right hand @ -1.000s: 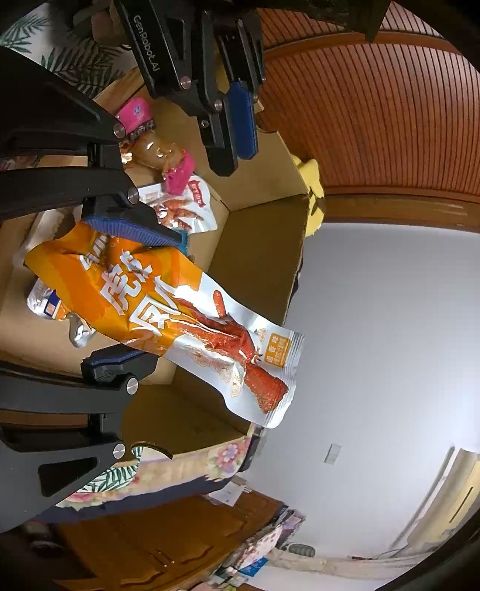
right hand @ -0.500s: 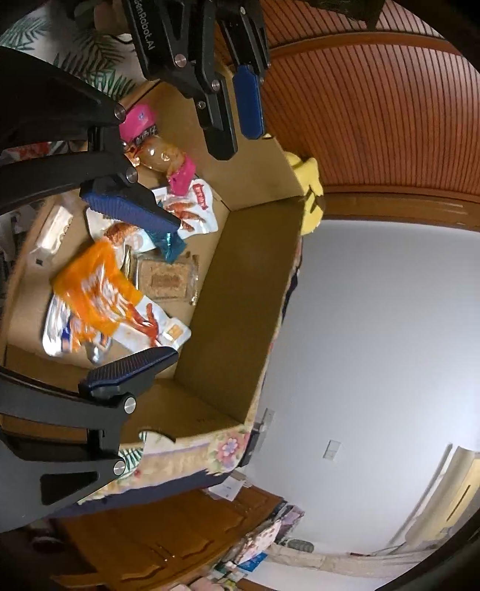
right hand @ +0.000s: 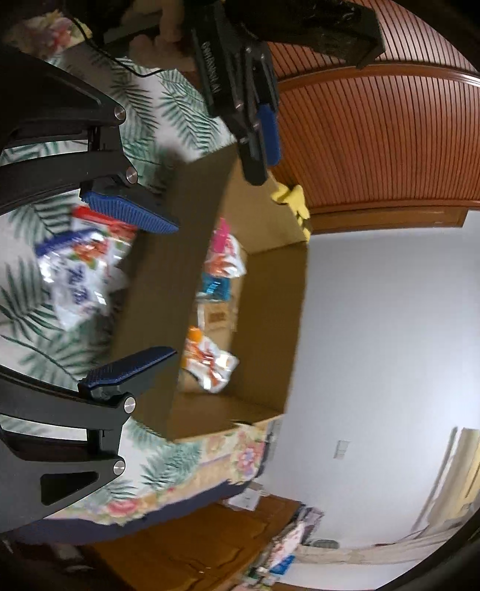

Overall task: Organize snacks
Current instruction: 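Open both grippers to drop the snacks into the box, then move both open grippers down beside the box toward the white duck pouches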

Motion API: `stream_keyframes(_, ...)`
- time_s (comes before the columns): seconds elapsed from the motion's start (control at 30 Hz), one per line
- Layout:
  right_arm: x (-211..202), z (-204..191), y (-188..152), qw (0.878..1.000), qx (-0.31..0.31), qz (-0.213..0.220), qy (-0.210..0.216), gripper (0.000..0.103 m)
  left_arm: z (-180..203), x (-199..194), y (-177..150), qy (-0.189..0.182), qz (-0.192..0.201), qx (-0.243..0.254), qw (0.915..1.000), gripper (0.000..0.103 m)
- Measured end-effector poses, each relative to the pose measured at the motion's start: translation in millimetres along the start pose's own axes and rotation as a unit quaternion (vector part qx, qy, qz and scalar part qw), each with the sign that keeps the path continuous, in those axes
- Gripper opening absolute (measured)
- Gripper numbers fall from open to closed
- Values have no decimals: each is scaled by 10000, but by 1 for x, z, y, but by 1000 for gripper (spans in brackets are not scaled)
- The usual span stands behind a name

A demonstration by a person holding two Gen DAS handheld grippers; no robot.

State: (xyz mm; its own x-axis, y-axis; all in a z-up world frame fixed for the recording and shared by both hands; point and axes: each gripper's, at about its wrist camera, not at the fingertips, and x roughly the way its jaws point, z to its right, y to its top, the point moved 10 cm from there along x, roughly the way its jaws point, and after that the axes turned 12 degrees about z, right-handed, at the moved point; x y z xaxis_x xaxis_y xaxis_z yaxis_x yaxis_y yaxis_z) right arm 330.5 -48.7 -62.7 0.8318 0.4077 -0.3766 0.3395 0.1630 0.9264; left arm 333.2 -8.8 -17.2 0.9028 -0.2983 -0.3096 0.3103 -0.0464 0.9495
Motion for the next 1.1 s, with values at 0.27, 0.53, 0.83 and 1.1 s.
stream_keyframes(0.27,8,10,-47,9978,452,-362,-309,64,7,-21,-29,-27,-134,-85,9999,47)
stream_keyframes(0.53,36,12,-81,9939,509,-842,-499,64,13,-32,-51,31,-276,-180,9995,47)
stream_keyframes(0.83,57,18,-99,9877,558,-1270,-722,66,26,-35,-60,-27,-364,-230,9991,47)
stream_keyframes(1.1,33,25,-112,9866,222,-1378,-845,67,44,-19,-74,-149,-607,-74,9980,47)
